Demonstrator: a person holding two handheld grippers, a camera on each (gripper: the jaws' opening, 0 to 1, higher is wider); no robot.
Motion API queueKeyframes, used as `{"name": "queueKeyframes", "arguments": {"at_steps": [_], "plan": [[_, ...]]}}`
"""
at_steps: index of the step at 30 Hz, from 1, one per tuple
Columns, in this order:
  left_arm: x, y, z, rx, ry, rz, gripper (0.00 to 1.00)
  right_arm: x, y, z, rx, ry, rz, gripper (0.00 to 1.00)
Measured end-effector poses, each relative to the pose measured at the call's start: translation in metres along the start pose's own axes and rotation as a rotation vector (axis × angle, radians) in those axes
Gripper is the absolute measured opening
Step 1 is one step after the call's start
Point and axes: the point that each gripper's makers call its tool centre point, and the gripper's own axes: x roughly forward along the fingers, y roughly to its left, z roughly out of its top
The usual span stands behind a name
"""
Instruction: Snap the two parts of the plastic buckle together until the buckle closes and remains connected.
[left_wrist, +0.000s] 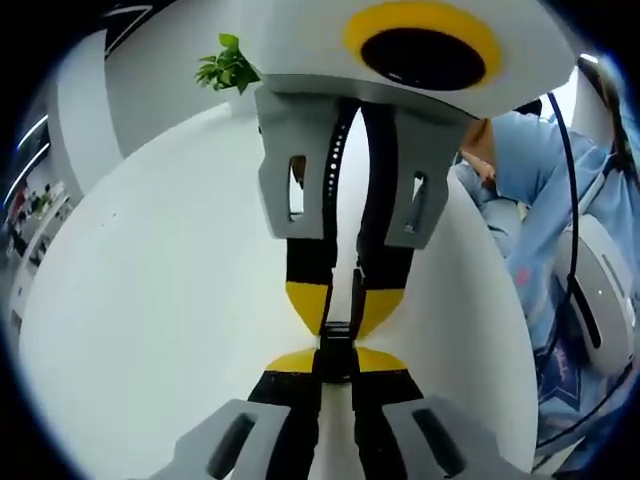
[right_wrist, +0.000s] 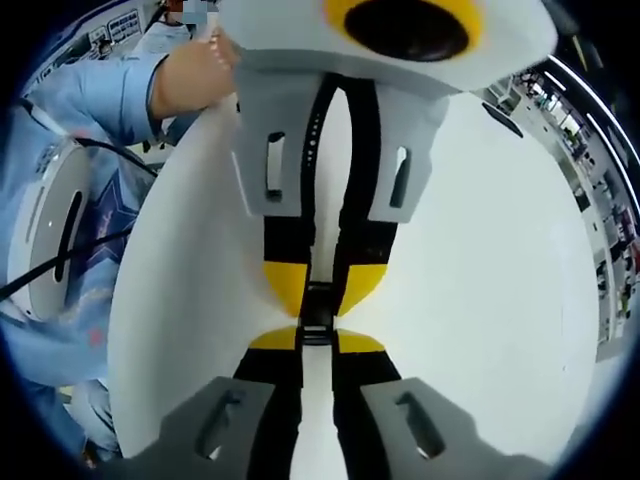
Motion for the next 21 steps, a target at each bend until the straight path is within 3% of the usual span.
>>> {"name": "queueKeyframes", "arguments": {"at_steps": [21], "plan": [[0.0006, 0.0008, 0.0002, 0.031, 0.01, 0.002, 0.1, 0.0073, 0.009, 0.0039, -0.012, 0.022, 0.018, 0.09]]}}
